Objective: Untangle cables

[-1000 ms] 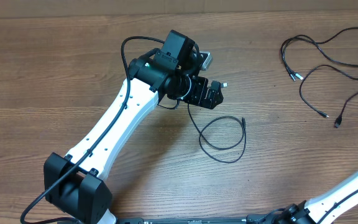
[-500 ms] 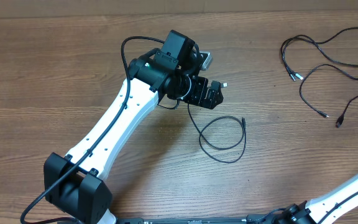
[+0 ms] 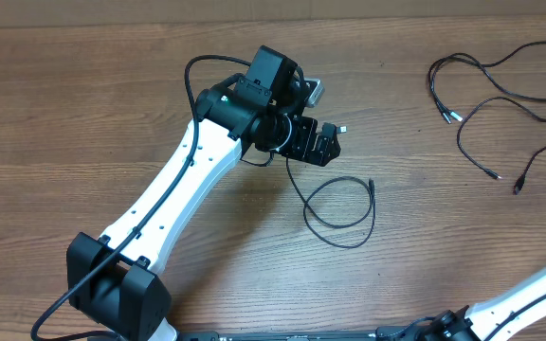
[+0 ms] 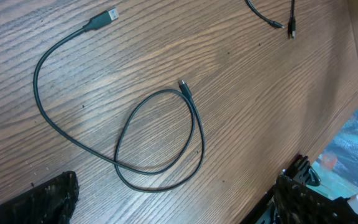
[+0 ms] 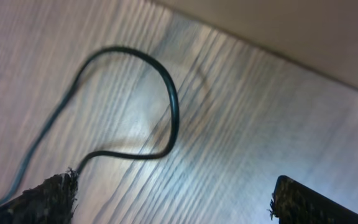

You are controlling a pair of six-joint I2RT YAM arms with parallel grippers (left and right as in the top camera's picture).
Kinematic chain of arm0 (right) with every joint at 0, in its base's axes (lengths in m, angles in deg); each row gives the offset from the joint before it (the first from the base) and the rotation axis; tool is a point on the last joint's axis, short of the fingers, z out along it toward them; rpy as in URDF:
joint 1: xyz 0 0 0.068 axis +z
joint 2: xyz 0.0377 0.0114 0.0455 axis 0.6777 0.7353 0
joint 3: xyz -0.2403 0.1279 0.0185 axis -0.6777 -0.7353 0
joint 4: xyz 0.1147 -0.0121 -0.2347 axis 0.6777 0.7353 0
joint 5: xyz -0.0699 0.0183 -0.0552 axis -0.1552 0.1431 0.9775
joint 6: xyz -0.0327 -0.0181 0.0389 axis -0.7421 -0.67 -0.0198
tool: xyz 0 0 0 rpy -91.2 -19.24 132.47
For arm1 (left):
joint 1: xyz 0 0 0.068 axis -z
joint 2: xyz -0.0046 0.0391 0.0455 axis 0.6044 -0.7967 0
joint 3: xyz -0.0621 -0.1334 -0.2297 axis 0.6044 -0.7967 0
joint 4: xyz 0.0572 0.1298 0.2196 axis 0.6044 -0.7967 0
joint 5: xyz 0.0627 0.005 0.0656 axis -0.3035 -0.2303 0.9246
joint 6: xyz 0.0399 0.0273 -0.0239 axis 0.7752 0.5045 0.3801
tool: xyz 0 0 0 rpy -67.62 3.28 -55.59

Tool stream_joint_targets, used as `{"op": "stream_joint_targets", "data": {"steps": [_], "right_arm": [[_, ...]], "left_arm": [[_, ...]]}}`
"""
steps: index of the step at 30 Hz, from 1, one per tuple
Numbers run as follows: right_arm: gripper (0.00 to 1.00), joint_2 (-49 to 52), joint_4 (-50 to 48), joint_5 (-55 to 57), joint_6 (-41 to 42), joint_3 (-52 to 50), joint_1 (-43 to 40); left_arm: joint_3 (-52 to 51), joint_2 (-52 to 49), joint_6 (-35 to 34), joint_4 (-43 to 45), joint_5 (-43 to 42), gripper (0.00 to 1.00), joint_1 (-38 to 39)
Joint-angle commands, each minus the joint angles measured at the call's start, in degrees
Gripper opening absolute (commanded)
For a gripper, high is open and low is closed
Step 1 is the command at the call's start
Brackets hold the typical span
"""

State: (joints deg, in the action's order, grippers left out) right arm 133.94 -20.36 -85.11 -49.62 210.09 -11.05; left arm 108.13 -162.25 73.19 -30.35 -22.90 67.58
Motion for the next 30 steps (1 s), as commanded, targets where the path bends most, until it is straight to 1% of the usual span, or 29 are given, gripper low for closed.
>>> {"op": "stream_joint_targets", "data": {"steps": [1,4,7,10,13,18,21,23,30], "right_arm": [[1.0,-9.6,0.5,2.3,1.7,0.5,0.9],[1.0,-13.7,1.3,-0.2,1.7,0.5,2.2],[1.0,-16.2,2.2,-5.7,1.6,0.5,3.3],[1.0,-17.7,3.4,-14.1,-1.2,0.5,4.6],[1.0,-17.9,6.0,-18.2,-3.8,0.5,6.2],[1.0,-17.8,11.1,-19.3,-8.9,0.5,10.9],[1.0,-17.8,13.6,-21.8,-12.4,0.5,14.4],[1.0,-17.8,15.0,-23.4,-15.6,0.5,17.3],[1.0,-17.5,18.5,-23.1,-24.1,0.5,28.7]], "left_arm": [[0.6,0.6,0.9,-0.1,0.4,1.0,0.0],[0.6,0.6,0.9,-0.1,0.4,1.0,0.0],[0.6,0.6,0.9,-0.1,0.4,1.0,0.0],[0.6,0.6,0.9,-0.1,0.4,1.0,0.0],[0.6,0.6,0.9,-0.1,0.4,1.0,0.0],[0.6,0.6,0.9,-0.1,0.4,1.0,0.0],[0.6,0.6,0.9,-0.1,0.4,1.0,0.0],[0.6,0.6,0.9,-0.1,0.4,1.0,0.0],[0.6,0.6,0.9,-0.1,0.4,1.0,0.0]]}}
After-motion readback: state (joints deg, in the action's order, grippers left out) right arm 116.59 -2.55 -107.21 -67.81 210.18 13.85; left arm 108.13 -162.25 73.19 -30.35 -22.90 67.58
